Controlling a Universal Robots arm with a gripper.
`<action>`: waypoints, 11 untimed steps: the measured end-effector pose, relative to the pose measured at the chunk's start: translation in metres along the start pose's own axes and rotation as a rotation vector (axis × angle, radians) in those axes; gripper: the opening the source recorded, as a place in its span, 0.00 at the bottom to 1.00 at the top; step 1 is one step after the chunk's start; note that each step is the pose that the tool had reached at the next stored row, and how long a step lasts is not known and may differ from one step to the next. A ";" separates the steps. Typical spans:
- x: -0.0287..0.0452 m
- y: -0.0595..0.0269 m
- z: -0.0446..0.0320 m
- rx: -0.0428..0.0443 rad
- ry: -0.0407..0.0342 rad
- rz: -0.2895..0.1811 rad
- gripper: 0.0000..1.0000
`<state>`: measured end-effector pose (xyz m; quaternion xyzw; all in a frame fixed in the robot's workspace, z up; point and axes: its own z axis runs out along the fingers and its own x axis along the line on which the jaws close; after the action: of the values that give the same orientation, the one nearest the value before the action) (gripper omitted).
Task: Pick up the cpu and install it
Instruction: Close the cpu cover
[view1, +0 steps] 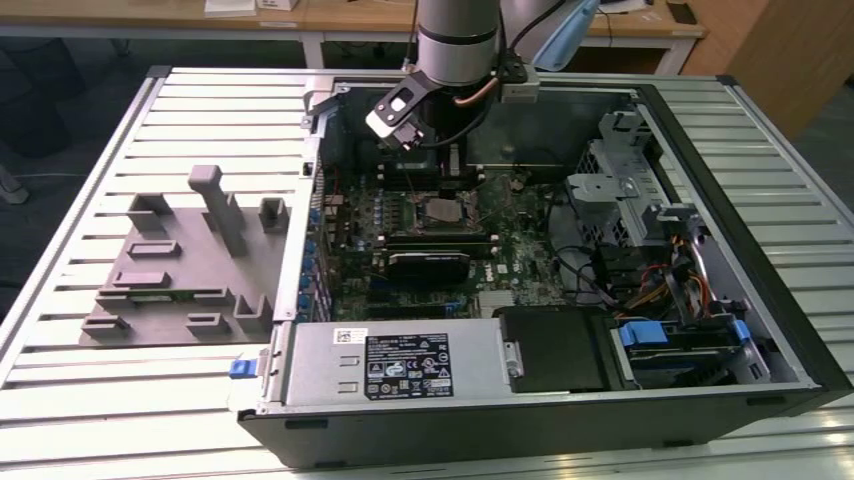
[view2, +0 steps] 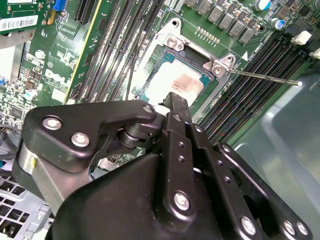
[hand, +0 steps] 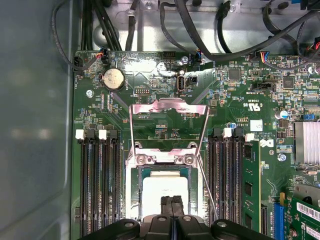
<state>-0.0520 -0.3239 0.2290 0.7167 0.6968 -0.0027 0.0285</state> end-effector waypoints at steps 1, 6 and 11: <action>0.0000 0.0000 0.0000 0.0000 0.0000 0.000 0.11; -0.0001 0.0000 -0.0011 0.0003 -0.0005 0.000 0.11; -0.0003 0.0002 -0.0073 0.0000 -0.0001 0.000 0.11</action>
<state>-0.0520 -0.3239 0.2362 0.7167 0.6968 -0.0028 0.0285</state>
